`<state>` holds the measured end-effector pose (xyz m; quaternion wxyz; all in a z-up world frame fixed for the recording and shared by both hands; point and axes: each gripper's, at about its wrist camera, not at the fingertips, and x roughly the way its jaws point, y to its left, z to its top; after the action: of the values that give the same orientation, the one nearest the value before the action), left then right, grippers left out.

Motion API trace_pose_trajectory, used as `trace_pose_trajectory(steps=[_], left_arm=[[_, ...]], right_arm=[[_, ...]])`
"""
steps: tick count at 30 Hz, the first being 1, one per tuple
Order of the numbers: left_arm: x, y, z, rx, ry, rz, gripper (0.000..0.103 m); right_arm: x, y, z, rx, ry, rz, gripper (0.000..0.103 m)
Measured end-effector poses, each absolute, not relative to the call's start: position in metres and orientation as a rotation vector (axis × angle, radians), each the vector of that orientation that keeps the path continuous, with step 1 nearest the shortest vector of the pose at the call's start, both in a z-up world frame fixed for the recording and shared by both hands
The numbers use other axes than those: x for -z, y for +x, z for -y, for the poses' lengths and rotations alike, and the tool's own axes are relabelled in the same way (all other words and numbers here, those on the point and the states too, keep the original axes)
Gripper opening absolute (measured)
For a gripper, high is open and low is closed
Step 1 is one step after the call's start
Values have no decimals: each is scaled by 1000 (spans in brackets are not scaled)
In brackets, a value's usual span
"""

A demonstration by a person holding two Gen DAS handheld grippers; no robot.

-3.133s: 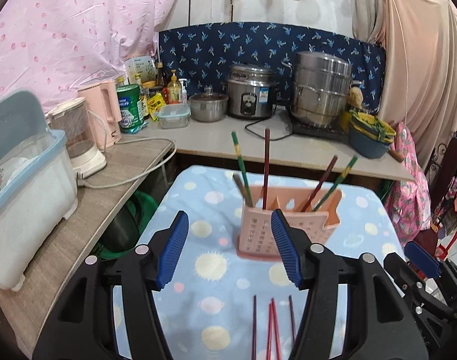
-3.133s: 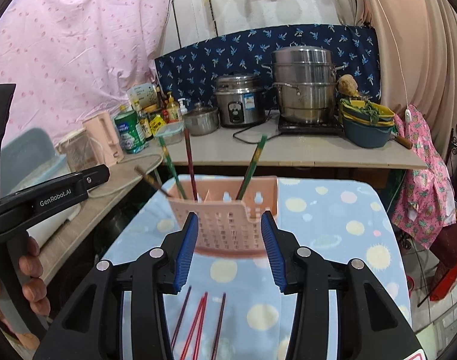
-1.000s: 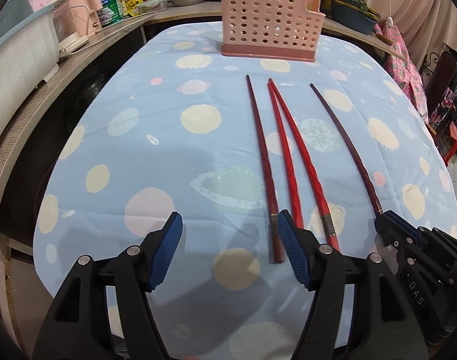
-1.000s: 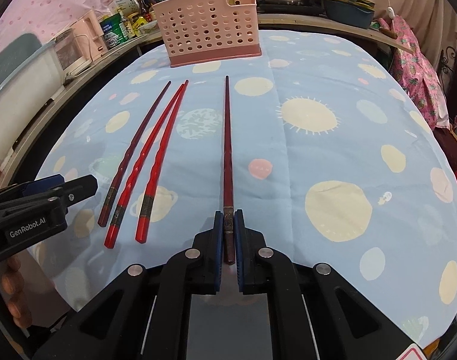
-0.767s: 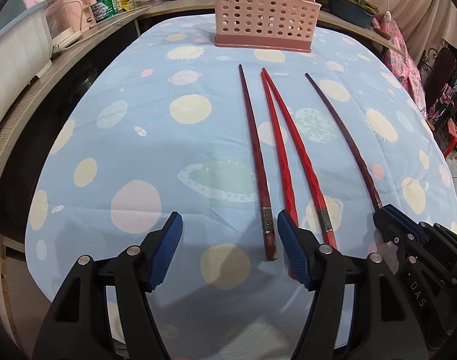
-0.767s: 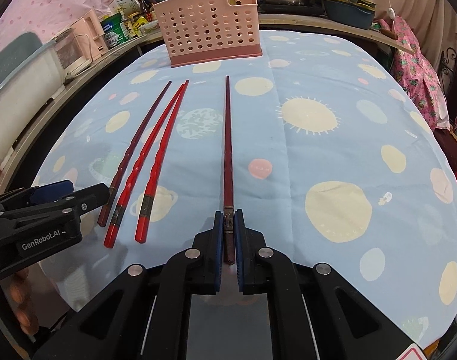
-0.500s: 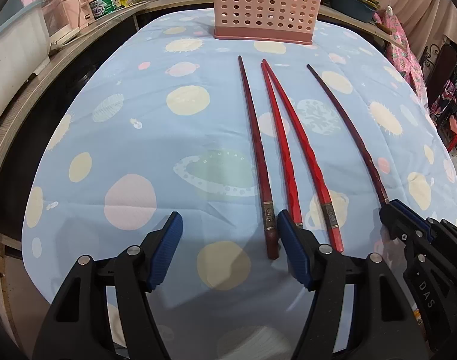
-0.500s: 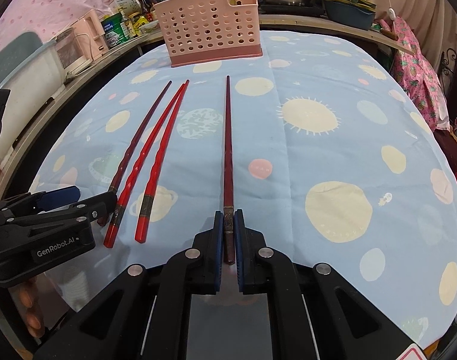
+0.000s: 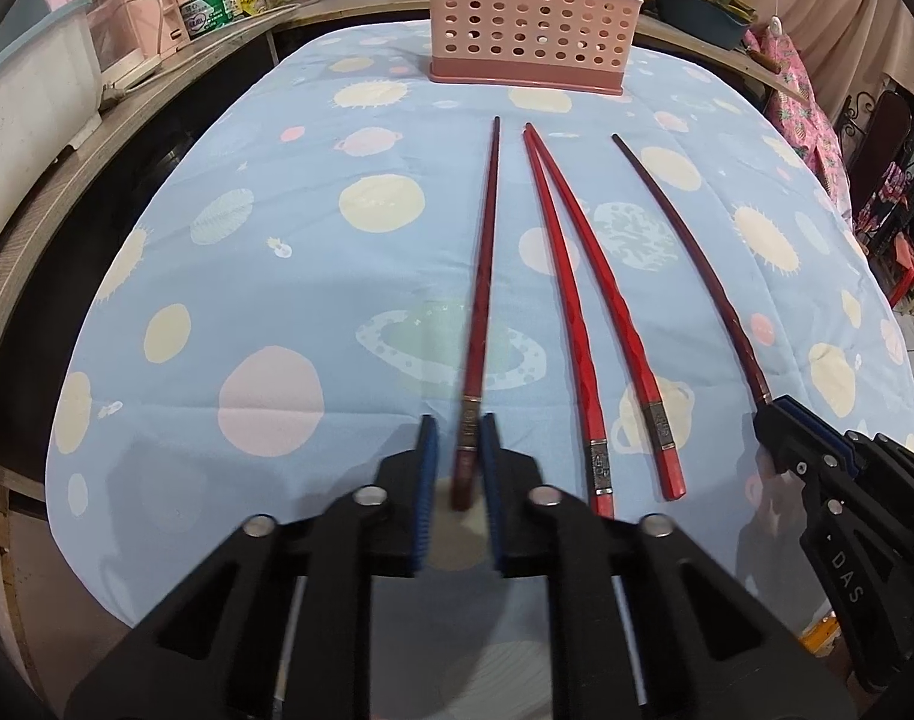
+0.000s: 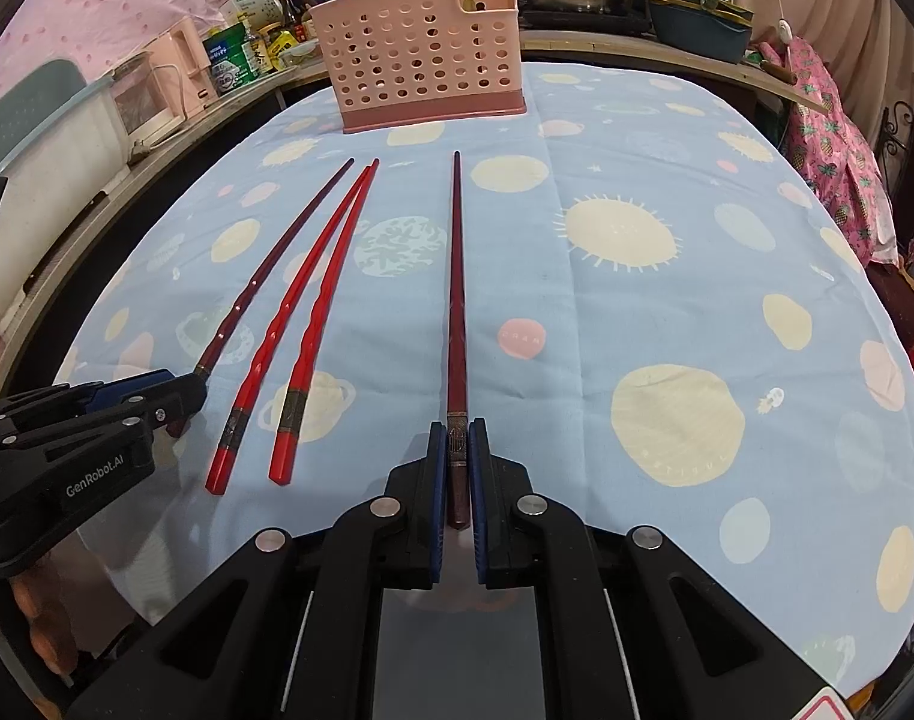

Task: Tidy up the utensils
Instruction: 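Lift both dark red chopsticks and carry them over the pink basket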

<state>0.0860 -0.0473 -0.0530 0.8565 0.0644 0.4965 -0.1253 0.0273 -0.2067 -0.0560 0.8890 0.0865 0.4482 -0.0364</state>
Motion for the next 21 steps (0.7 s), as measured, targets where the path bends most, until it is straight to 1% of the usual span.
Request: trace_pose_trajectory(steps=[11,21], left_arm=[[43,82,35,274,90,-1048,7],[4,80,15,261,23,-986,7]], right_arm=[[53,23,210,72,183,-936,7],[26,12,219,73,201,-891,7]])
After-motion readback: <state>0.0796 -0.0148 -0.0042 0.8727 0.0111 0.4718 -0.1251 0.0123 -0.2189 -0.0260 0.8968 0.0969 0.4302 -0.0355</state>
